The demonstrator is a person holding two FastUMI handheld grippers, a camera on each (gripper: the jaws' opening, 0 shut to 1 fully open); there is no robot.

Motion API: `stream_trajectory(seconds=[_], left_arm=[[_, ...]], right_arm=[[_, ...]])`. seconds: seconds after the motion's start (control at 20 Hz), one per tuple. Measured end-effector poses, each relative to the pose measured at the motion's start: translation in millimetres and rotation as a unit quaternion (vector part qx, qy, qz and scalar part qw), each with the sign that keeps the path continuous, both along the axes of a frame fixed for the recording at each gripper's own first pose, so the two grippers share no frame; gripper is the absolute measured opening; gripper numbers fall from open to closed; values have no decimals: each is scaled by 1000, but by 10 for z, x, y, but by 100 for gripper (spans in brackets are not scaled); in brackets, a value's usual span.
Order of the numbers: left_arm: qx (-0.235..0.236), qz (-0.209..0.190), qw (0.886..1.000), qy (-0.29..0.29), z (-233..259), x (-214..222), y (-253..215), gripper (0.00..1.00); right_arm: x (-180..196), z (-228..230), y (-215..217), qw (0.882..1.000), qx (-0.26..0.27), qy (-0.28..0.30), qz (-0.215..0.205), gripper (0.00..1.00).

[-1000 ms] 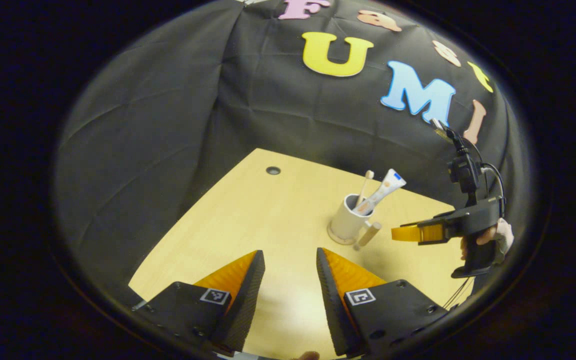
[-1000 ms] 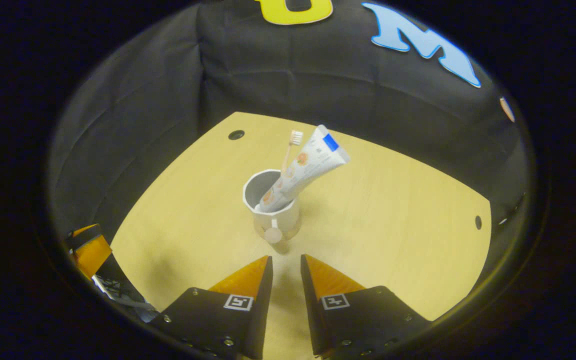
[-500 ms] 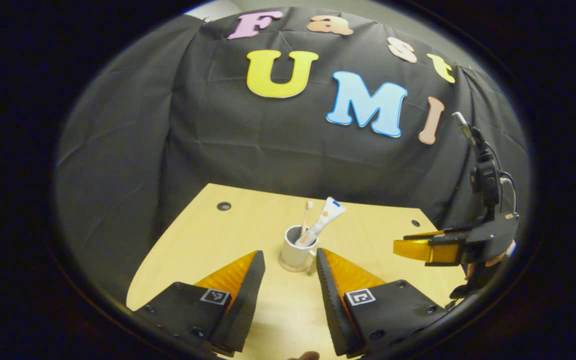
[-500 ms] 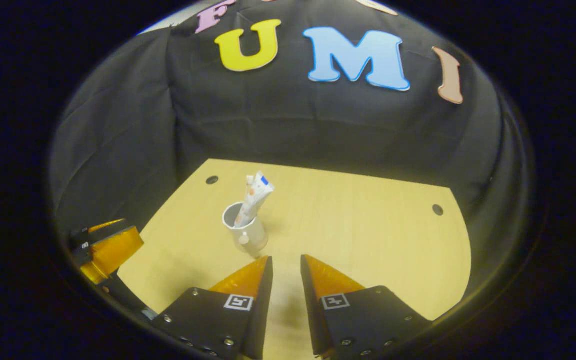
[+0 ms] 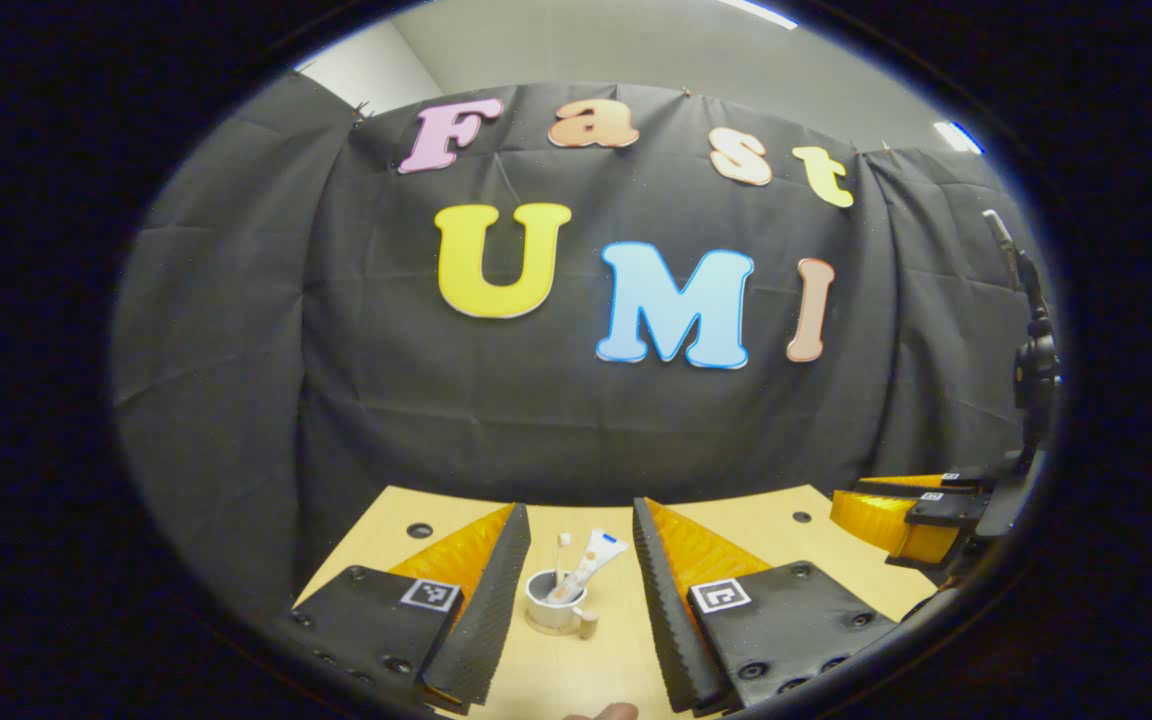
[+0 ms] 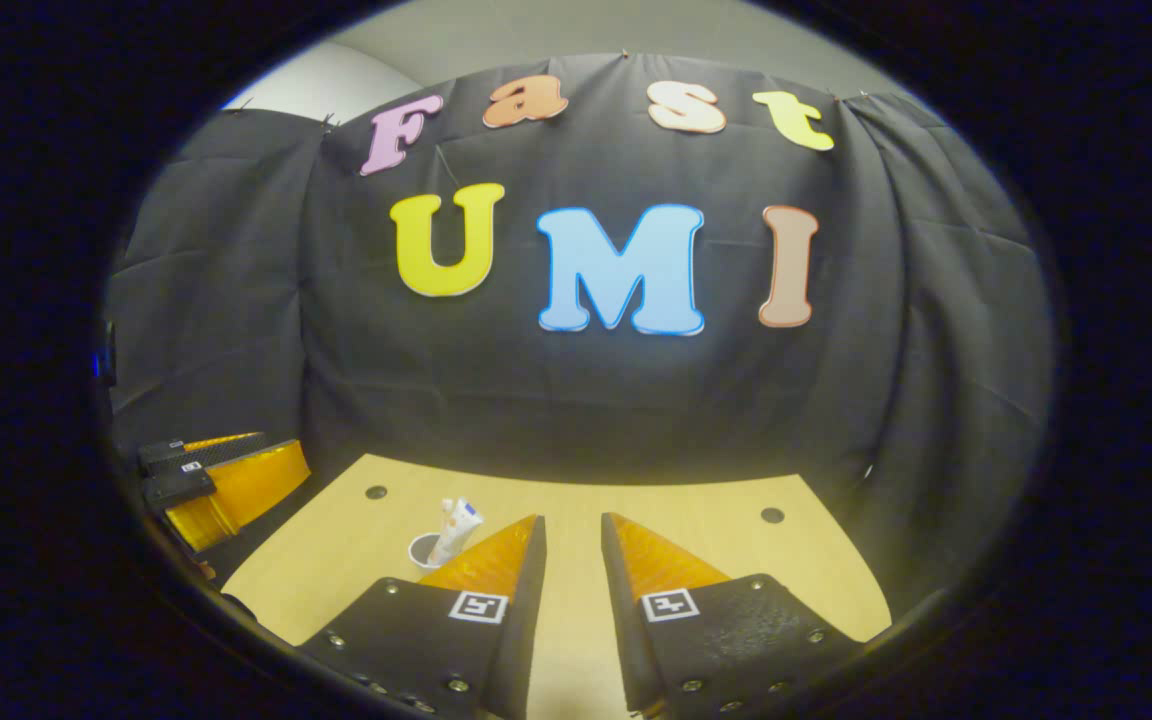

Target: Put the toothbrush and toothpaste on the desktop into the cup, then pick up the cup and place it on the coaster on the desktop.

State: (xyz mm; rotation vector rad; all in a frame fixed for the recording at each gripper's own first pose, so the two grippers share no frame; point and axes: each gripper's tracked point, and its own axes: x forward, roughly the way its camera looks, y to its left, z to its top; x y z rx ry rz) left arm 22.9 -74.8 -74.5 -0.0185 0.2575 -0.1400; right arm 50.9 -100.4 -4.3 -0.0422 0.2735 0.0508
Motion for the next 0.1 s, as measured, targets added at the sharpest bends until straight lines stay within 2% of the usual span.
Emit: stream_trajectory(seconds=[0.05, 0.1], left_arm=[[4, -4, 1000, -11, 104, -3, -24, 69], [6, -5, 1000, -27, 210, 2, -68, 71]], right_arm=[[-25, 110, -4, 1000, 2, -14, -2, 34], [-27, 207, -3, 1000, 6, -26, -3, 40]])
